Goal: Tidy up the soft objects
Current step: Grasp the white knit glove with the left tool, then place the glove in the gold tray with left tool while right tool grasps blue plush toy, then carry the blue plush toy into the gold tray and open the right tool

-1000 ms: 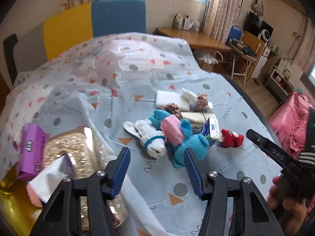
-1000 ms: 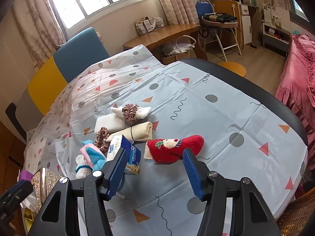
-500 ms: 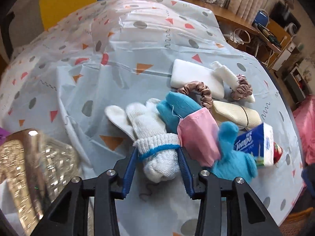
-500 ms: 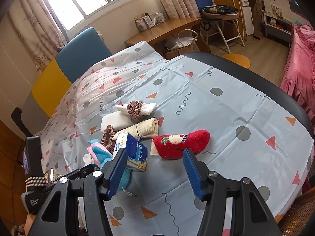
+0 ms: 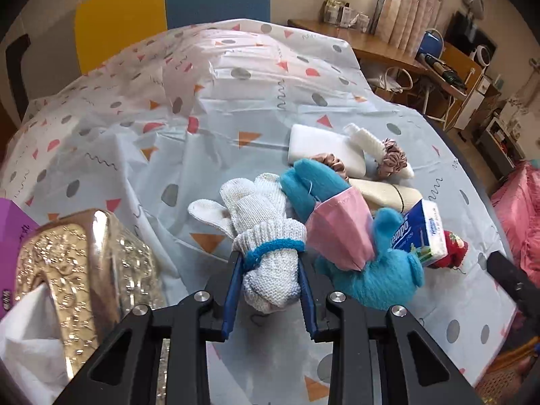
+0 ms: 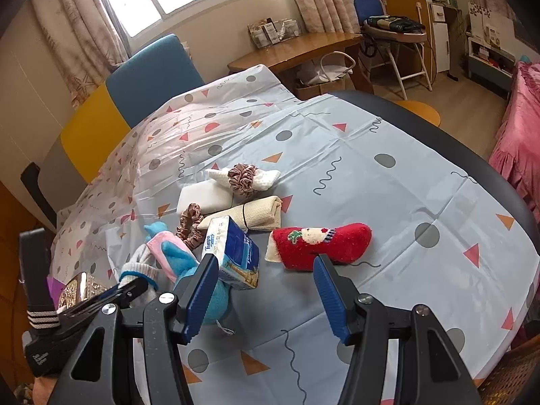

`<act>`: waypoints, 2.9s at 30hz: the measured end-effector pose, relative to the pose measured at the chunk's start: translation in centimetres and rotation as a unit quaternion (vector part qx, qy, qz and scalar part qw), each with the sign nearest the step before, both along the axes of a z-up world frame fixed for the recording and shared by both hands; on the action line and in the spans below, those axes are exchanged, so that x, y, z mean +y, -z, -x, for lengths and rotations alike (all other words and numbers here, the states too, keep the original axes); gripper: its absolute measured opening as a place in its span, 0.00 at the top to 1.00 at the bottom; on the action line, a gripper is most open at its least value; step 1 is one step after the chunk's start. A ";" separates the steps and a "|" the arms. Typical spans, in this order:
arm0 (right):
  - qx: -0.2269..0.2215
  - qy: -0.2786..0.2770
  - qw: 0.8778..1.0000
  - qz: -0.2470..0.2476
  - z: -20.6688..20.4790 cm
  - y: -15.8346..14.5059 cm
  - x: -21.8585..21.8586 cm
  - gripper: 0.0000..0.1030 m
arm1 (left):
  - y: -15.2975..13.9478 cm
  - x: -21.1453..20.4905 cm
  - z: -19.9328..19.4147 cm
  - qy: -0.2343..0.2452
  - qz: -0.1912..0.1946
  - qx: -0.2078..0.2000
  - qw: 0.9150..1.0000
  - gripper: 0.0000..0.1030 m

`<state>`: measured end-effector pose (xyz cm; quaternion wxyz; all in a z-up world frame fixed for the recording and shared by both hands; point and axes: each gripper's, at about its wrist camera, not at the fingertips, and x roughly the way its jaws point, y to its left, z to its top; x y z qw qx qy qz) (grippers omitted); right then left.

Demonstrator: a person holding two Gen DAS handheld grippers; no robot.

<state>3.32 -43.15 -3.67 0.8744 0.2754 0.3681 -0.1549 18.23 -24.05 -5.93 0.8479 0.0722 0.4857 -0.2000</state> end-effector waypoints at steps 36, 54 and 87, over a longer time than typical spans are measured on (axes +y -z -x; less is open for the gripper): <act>0.094 -0.254 0.918 0.290 -9.7 7.0 13.2 0.39 | -12.8 28.3 -2.7 -0.207 0.083 -0.101 0.970 0.69; 0.090 -0.233 0.935 0.252 -9.6 7.1 12.6 0.37 | 1.8 39.9 4.1 -0.317 0.080 0.023 0.945 0.69; 0.076 -0.246 0.950 0.178 -9.7 6.1 12.8 0.50 | 0.1 37.0 12.4 -0.343 -0.020 -0.070 0.937 0.35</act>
